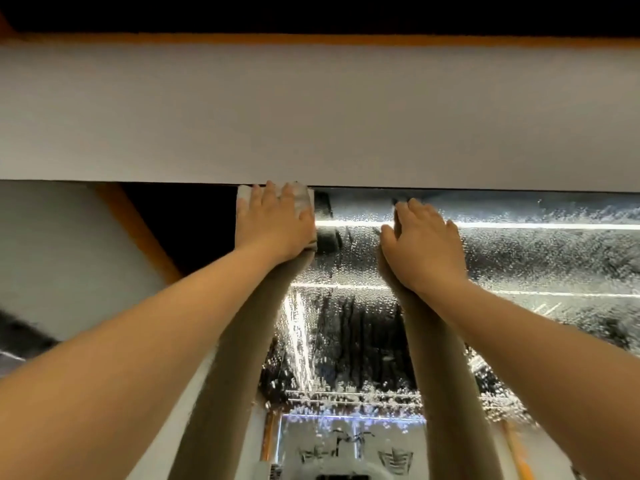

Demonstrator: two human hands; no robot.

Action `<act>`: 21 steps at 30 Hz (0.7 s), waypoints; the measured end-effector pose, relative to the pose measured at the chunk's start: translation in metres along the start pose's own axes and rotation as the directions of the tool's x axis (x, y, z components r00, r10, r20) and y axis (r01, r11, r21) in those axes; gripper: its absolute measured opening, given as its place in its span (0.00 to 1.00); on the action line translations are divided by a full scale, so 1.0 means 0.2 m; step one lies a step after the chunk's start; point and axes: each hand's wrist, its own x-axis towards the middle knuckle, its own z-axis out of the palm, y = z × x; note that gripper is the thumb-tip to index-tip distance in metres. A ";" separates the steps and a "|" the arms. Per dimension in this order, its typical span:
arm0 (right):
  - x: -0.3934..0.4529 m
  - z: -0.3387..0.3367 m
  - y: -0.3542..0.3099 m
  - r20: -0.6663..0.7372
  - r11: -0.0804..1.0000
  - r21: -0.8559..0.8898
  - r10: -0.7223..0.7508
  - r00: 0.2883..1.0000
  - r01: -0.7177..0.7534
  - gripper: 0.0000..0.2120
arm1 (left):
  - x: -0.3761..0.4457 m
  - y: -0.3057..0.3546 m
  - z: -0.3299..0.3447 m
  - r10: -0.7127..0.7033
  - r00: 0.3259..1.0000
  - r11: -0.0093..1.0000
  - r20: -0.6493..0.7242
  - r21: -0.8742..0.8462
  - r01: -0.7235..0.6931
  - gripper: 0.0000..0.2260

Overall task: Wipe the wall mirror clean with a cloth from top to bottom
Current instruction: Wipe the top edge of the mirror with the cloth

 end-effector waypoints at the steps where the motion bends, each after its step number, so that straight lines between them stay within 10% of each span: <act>1: 0.00 0.00 0.00 0.002 1.000 -0.001 0.000 1.000 0.000 0.26 | 0.00 -0.03 -0.01 0.042 0.999 0.999 0.005 0.000 -0.042 0.26; 6: 0.00 0.00 0.00 -0.015 1.000 -0.004 0.005 1.000 -0.005 0.25 | 0.01 -0.22 -0.04 0.124 0.992 0.992 0.035 -0.007 -0.123 0.26; 21: 0.01 0.00 0.00 -0.014 1.000 0.030 -0.007 1.000 0.007 0.26 | 0.03 -0.22 -0.05 -0.405 0.910 0.909 -0.093 0.070 0.412 0.26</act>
